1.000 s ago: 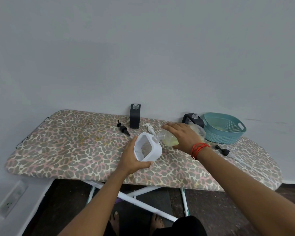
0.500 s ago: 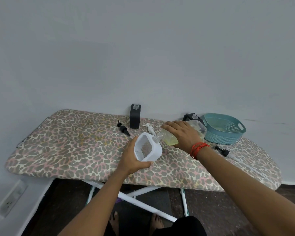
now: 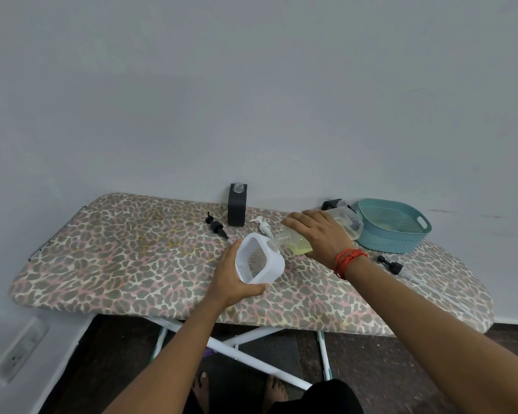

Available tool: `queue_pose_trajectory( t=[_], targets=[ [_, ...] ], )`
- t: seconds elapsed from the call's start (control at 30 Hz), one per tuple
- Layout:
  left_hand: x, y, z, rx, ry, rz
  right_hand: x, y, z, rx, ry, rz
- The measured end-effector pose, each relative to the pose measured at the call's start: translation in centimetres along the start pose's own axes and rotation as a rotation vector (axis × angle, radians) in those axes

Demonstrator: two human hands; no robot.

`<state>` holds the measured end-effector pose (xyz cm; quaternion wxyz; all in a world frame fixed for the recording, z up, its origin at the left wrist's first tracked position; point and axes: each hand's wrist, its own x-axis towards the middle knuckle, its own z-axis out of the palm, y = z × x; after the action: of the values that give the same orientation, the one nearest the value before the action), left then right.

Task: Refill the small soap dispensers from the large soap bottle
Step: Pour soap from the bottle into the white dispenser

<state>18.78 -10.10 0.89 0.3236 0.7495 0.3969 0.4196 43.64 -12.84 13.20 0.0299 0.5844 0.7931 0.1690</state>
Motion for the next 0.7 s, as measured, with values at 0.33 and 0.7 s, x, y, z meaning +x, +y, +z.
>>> queue_pose_trajectory(
  t=[0.33,0.7],
  targets=[
    [-0.16,0.16,-0.11,-0.007,-0.01,-0.017,0.0,-0.13,-0.55,-0.029,0.007,-0.012],
    [-0.15,0.18,-0.07,0.003,-0.012,-0.048,-0.02,-0.25,-0.84,-0.032,0.017,-0.02]
  ],
)
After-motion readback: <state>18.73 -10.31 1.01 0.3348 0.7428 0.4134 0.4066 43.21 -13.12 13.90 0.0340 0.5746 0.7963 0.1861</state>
